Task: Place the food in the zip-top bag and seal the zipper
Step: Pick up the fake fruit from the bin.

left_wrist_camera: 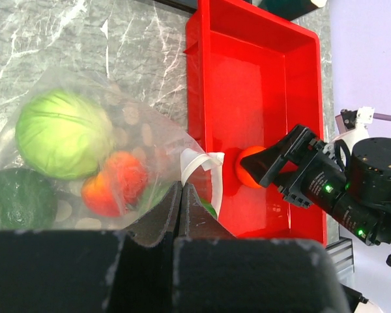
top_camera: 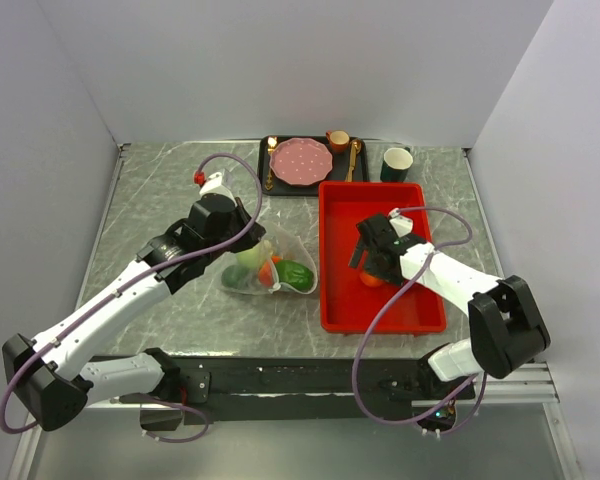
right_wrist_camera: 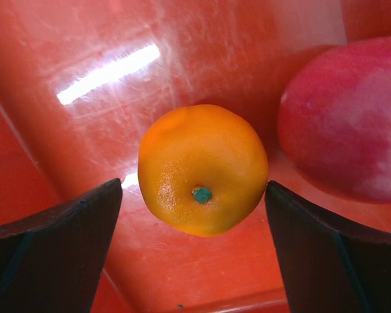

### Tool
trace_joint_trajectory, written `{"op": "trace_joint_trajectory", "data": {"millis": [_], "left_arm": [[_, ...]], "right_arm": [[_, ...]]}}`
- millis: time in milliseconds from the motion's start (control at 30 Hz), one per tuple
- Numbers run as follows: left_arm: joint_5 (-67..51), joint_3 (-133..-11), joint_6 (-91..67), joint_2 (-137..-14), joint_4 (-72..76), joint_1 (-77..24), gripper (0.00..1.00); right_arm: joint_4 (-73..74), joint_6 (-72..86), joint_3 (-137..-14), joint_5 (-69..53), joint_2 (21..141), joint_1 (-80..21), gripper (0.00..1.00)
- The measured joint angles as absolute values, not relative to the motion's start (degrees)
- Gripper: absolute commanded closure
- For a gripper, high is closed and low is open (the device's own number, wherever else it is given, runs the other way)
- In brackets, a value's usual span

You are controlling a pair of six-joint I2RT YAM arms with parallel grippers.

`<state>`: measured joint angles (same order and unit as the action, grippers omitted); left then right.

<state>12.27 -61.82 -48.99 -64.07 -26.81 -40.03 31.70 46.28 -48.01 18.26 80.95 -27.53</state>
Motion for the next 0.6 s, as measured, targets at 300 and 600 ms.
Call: {"op": "trace_joint_trajectory", "data": {"millis": [300,600], "left_arm": [[11.8,-61.8,-49.0,-64.5,-26.8,-40.0,0.99],[11.4,-61.8,-48.8,-64.6,-26.8,-39.9,0.99]], "right_arm": [[26.5,46.9,-45.5,16.0,79.3,-26.2,0.27],[21.8,46.8,-44.2,12.9,79.0,-26.0,0.48]]}}
